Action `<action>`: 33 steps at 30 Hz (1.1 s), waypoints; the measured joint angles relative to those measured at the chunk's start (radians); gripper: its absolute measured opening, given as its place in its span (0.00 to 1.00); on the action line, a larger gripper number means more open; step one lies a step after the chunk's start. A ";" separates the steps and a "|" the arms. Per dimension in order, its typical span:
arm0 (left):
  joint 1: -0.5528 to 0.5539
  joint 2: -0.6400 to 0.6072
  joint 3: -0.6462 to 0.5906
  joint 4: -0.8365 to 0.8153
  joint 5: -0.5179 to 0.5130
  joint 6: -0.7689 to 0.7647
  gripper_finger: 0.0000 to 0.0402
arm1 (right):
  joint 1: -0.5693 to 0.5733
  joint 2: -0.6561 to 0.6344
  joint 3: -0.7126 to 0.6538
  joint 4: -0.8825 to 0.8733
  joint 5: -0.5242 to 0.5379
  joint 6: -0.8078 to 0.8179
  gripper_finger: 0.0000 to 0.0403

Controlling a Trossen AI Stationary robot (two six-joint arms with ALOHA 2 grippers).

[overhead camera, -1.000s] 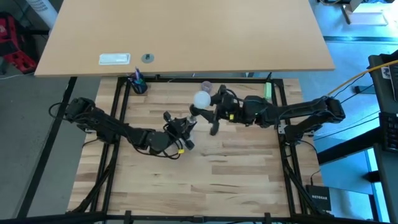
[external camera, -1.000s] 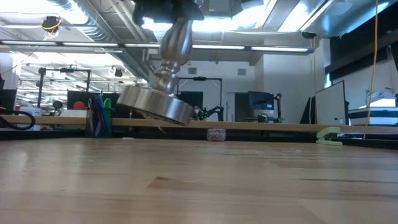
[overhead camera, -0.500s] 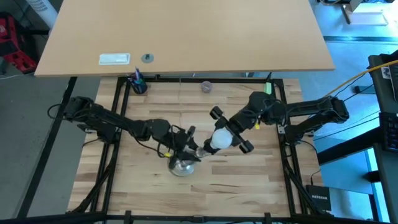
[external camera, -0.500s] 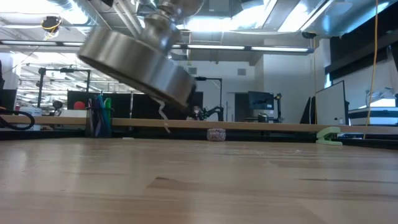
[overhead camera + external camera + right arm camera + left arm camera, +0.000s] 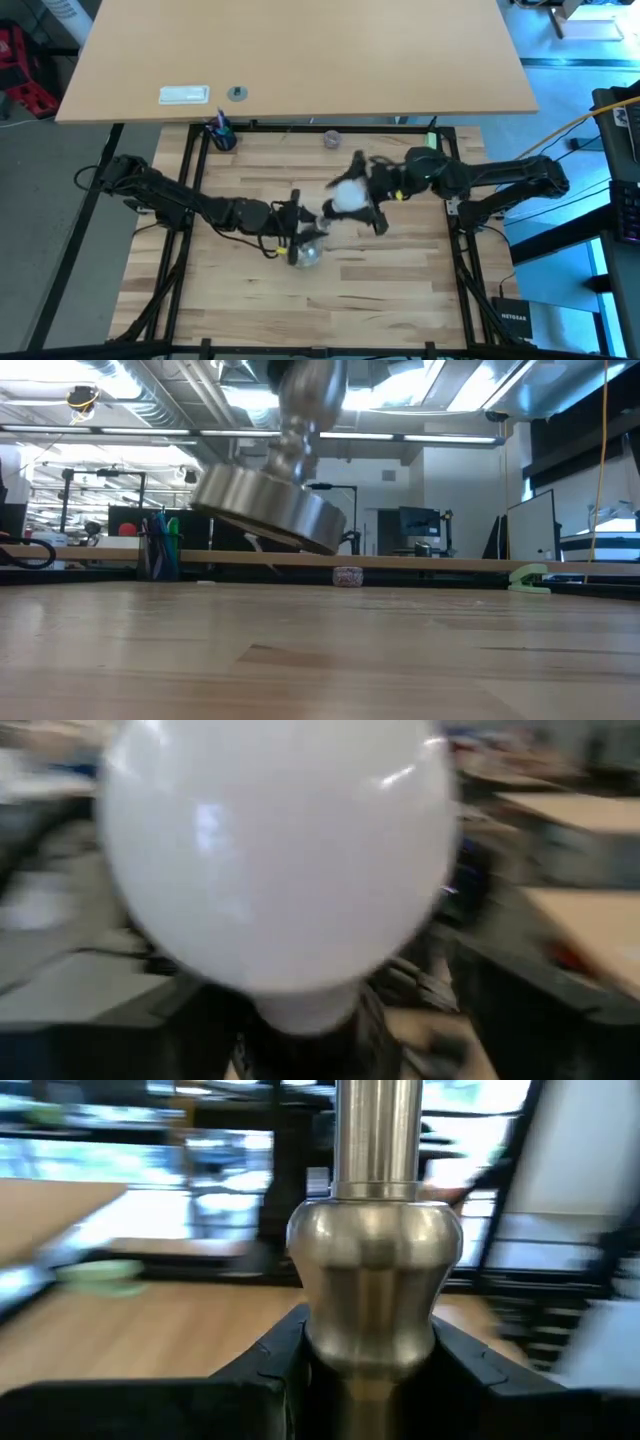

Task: Screw lightbulb
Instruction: Remove the lightbulb from the silver lamp

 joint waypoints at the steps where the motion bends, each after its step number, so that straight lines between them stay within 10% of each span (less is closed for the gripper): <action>1: -0.006 -0.001 0.000 -0.009 -0.070 0.005 0.30 | 0.000 -0.024 0.000 -0.050 0.071 0.003 0.81; 12: -0.037 0.001 0.000 -0.073 -0.668 -0.042 0.30 | 0.000 -0.093 0.001 -0.222 0.542 0.143 0.95; 25: -0.048 0.002 0.000 -0.109 -0.738 -0.087 0.30 | -0.015 0.124 -0.001 0.231 0.640 0.100 0.75; 33: -0.048 0.002 0.000 -0.117 -0.735 -0.065 0.30 | -0.011 0.118 -0.001 0.231 0.601 0.057 0.39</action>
